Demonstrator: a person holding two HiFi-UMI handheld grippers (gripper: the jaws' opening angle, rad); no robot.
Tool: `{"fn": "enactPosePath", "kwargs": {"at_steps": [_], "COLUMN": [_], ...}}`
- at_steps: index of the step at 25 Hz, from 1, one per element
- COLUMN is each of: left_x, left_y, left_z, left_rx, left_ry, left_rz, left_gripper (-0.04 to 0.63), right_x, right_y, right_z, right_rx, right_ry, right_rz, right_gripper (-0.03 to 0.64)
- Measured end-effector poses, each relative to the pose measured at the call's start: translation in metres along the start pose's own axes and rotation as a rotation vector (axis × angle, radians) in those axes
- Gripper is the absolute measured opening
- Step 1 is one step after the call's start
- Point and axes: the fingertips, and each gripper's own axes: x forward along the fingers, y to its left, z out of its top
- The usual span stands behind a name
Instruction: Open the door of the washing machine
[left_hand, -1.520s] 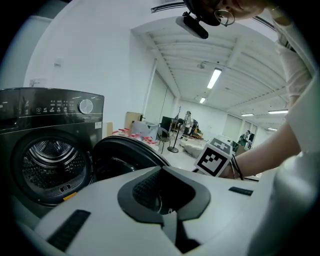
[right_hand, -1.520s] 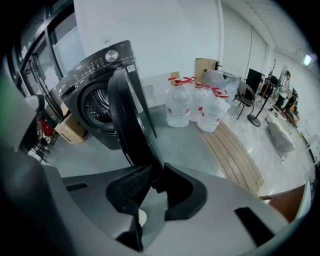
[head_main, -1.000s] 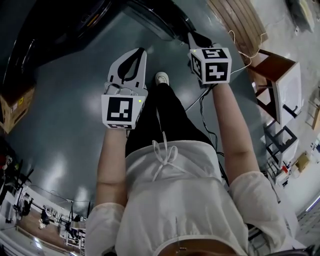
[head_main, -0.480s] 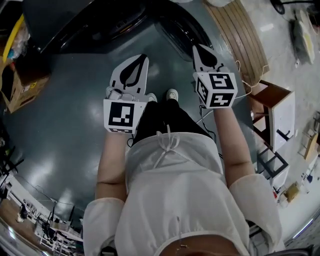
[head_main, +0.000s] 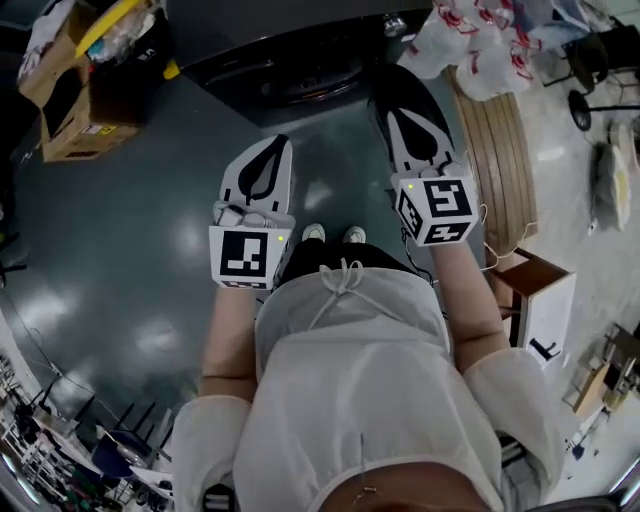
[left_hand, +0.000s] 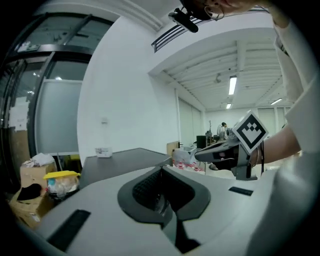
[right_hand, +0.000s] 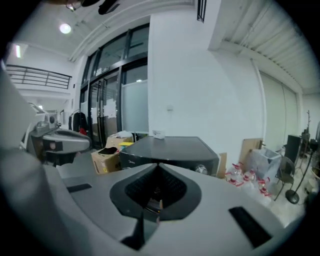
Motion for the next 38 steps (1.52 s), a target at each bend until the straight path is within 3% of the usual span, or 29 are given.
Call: {"fn": "enactPosePath", "kwargs": {"at_steps": [9, 17, 29, 38], "left_x": [-0.075, -0.115, -0.115, -0.104], "left_y": [0.062, 0.084, 0.070, 0.075], "left_z": [0.043, 0.075, 0.084, 0.076], "left_rx": [0.001, 0.005, 0.029, -0.001], "left_ry": [-0.066, -0.117, -0.100, -0.074], "left_rz": [0.227, 0.313, 0.248, 0.228], "left_gripper": [0.021, 0.021, 0.021, 0.021], "right_x": [0.000, -0.015, -0.019, -0.017], "right_y": [0.054, 0.073, 0.081, 0.076], "right_z": [0.065, 0.110, 0.108, 0.109], "right_rx": [-0.054, -0.182, -0.183, -0.173], "right_ry": [-0.086, -0.195, -0.198, -0.183], "right_rz": [0.140, 0.168, 0.174, 0.130], "right_gripper": [0.008, 0.006, 0.005, 0.003]}}
